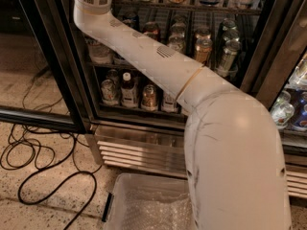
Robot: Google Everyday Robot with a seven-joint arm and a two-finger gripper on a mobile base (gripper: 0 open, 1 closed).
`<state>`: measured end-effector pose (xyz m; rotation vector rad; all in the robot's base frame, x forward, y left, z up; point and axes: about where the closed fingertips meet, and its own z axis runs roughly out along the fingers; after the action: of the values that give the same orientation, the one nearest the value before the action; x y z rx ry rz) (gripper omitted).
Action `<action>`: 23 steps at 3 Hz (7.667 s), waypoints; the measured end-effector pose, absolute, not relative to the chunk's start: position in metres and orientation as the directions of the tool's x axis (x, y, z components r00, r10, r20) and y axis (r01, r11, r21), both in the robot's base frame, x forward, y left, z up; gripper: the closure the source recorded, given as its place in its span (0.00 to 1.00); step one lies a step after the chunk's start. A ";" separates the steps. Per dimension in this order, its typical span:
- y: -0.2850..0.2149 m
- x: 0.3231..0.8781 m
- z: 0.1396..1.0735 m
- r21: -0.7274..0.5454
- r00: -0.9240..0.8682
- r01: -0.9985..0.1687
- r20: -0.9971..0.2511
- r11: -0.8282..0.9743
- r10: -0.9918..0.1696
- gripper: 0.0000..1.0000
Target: Pick coke can from top shelf of fridge
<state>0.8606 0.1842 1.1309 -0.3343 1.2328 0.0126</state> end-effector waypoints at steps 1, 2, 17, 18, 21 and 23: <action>0.180 0.854 1.137 -0.208 0.323 -0.191 -0.936 0.959 -0.138 1.00; 0.167 0.836 1.144 -0.163 0.276 -0.191 -0.955 0.968 -0.106 1.00; 0.083 0.587 1.057 0.124 -0.306 0.276 -0.929 0.953 0.209 1.00; 0.058 0.573 1.005 0.164 -0.484 0.294 -0.824 0.942 0.295 1.00; 0.020 0.555 0.952 0.175 -0.640 0.287 -0.697 0.942 0.324 1.00; 0.012 0.502 0.916 0.304 -0.778 0.289 -0.478 0.908 0.408 1.00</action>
Offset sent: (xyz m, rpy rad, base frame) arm -0.0241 -0.0162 0.0163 0.1209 0.0664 -0.0018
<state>0.5022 0.0122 0.9163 0.4995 2.5164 0.2892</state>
